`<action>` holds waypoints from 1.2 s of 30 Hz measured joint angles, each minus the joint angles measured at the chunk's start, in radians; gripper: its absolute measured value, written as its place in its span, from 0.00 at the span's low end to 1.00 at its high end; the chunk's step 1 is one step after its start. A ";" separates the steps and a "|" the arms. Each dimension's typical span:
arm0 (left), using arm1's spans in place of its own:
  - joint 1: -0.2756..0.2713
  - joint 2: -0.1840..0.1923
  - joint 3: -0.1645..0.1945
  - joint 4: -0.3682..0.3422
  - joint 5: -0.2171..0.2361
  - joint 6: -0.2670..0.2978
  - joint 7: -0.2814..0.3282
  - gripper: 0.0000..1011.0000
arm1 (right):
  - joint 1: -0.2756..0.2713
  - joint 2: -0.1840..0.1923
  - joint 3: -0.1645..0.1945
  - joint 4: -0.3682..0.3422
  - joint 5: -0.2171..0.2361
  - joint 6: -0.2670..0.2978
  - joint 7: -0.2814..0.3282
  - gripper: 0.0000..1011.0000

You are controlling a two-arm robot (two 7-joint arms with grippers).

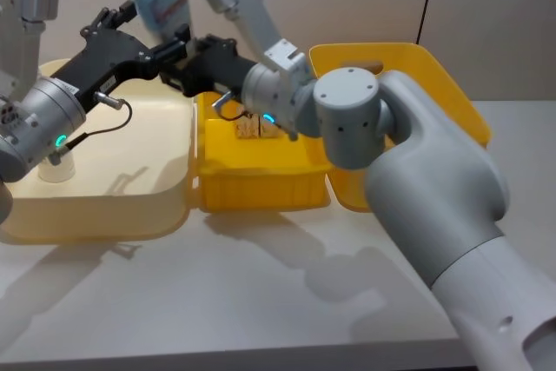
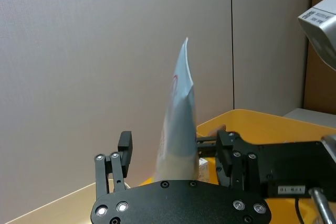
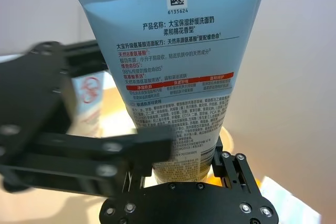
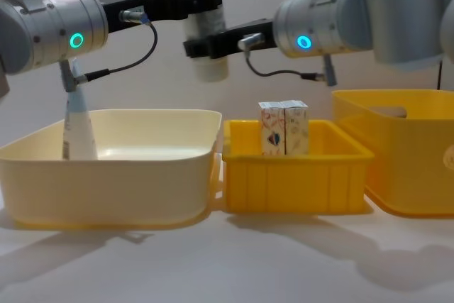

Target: Bimanual collaborative sorting of washing and personal care products

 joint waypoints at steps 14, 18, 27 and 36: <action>0.000 0.000 0.000 0.000 0.000 0.000 0.000 0.99 | 0.010 0.090 0.039 -0.040 -0.051 0.035 -0.052 0.60; 0.000 0.000 0.000 0.000 0.000 0.000 0.000 0.99 | 0.013 0.111 0.058 -0.049 -0.061 0.053 -0.073 0.60; 0.000 0.000 0.000 0.000 0.000 0.000 0.000 0.99 | 0.026 0.121 0.127 -0.045 -0.065 0.096 -0.154 0.60; 0.000 0.000 0.000 0.000 0.000 0.000 0.000 0.99 | 0.053 0.106 0.196 0.006 -0.056 0.141 -0.234 0.60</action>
